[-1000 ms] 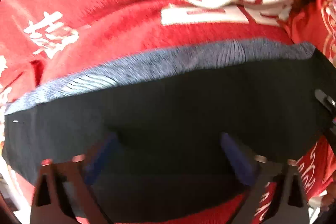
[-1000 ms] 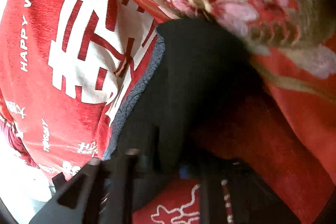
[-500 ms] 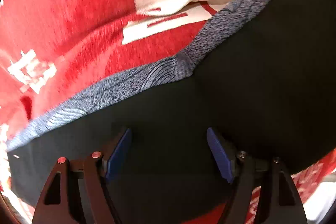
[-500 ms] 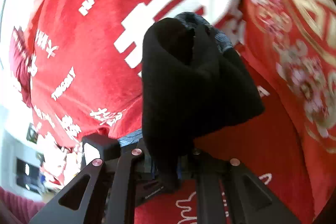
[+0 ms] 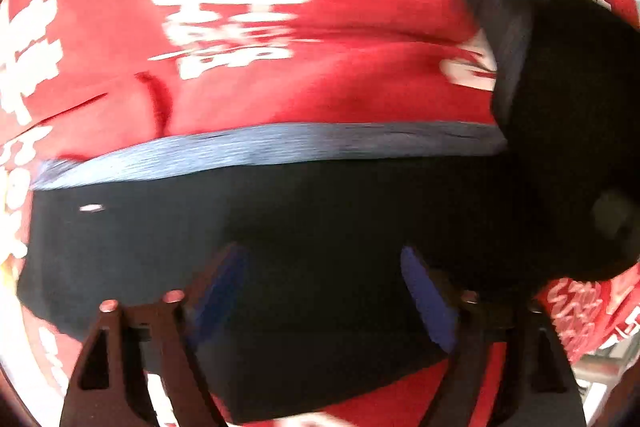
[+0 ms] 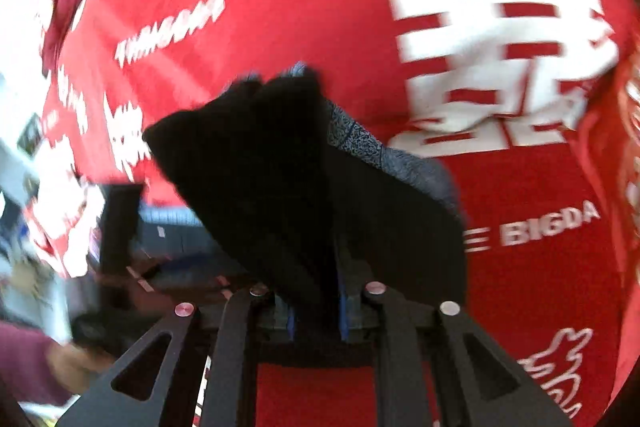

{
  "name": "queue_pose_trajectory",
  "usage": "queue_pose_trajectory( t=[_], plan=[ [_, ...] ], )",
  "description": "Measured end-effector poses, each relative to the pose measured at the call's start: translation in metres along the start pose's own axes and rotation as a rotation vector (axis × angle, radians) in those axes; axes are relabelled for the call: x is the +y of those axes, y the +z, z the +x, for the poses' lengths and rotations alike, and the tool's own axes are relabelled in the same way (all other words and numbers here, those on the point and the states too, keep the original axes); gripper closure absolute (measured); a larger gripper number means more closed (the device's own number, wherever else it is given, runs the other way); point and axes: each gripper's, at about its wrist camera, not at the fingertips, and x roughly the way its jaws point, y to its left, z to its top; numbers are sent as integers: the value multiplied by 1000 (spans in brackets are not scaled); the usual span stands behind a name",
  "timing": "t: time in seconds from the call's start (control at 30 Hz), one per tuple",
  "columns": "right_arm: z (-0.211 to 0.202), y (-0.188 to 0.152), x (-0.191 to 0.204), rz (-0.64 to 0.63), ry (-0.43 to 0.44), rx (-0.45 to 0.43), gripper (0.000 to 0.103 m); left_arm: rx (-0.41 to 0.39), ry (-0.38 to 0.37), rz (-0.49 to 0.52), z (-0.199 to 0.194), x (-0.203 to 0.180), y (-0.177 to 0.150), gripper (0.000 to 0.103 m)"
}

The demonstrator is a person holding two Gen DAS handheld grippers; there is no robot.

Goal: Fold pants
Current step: 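Grasp the trousers' end with the right tool and fold it over toward the left tool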

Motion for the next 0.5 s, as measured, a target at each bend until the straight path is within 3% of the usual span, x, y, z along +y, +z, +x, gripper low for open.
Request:
queue_pose_trajectory(
  t=[0.1, 0.2, 0.3, 0.4, 0.5],
  plan=[
    [43, -21, 43, -117, -66, 74, 80, 5, 37, -59, 4, 44, -3, 16],
    [87, -48, 72, -260, -213, 156, 73, 8, 64, -106, 7, 78, -10, 16],
    [104, -72, 107, -468, -364, 169, 53, 0, 62, -129, 4, 96, -13, 16],
    [83, -87, 127, -565, -343, 162, 48, 0, 27, -118, -4, 96, -12, 16],
    [60, -73, 111, -403, -178, 190, 48, 10, -54, -99, -10, 85, -8, 16]
  ],
)
